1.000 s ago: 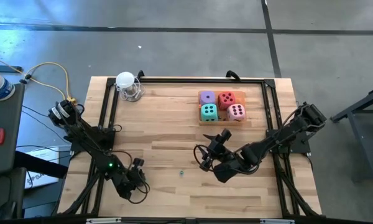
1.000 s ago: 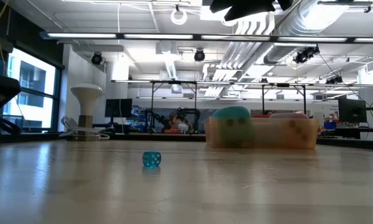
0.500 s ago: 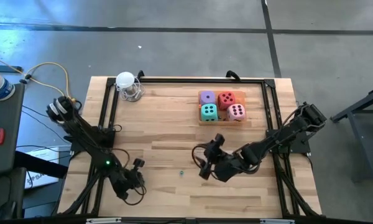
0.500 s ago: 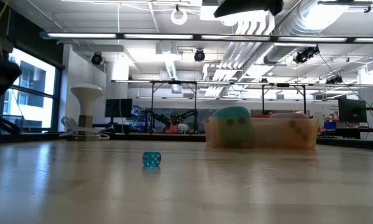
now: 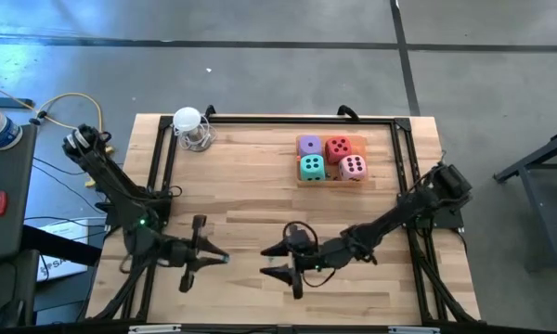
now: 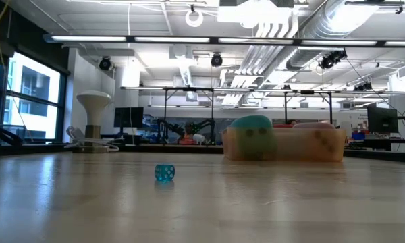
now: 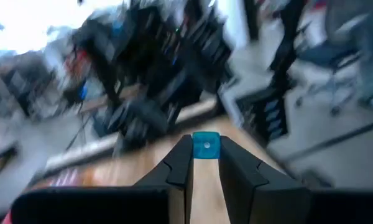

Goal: Pick & Place Dice
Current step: Put the small light blue die into the the orange bin

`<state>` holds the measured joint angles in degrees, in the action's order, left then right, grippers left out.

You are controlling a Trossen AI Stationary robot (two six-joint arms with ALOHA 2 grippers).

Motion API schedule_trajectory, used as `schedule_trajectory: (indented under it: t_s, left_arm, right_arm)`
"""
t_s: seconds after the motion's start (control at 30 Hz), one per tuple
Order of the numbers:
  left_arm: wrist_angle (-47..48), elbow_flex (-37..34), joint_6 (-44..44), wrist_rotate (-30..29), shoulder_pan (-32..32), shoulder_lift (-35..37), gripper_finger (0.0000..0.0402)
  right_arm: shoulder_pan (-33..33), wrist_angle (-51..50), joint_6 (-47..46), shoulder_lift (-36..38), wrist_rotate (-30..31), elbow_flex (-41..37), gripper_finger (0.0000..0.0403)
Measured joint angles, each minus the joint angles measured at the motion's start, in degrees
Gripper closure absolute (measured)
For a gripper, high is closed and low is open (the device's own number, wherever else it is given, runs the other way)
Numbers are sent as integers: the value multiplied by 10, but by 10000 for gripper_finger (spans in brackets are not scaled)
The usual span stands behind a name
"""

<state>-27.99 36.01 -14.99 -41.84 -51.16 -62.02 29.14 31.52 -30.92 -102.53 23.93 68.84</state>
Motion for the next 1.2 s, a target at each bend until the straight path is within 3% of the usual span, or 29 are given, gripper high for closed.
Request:
schedule_trajectory:
  t_s: [0.13,0.27,0.33,0.53,0.8,1.2]
  left_arm:
    - [-72,0,-77,55,2,-23,353]
    - [-133,0,-138,58,6,-62,353]
    - [-175,0,-161,57,10,-84,352]
    - [-257,0,-197,57,25,-127,352]
    - [-258,0,-162,50,74,-148,352]
    - [-256,0,-151,50,77,-147,352]
  right_arm:
    - [-15,133,-2,-31,-55,0,179]
    - [-38,247,-60,-62,-164,0,179]
    - [-49,273,-95,-77,-189,0,179]
    - [-74,272,-125,-105,-199,0,179]
    - [-82,271,-102,-106,-226,0,179]
    - [-76,276,-48,-105,-241,0,179]
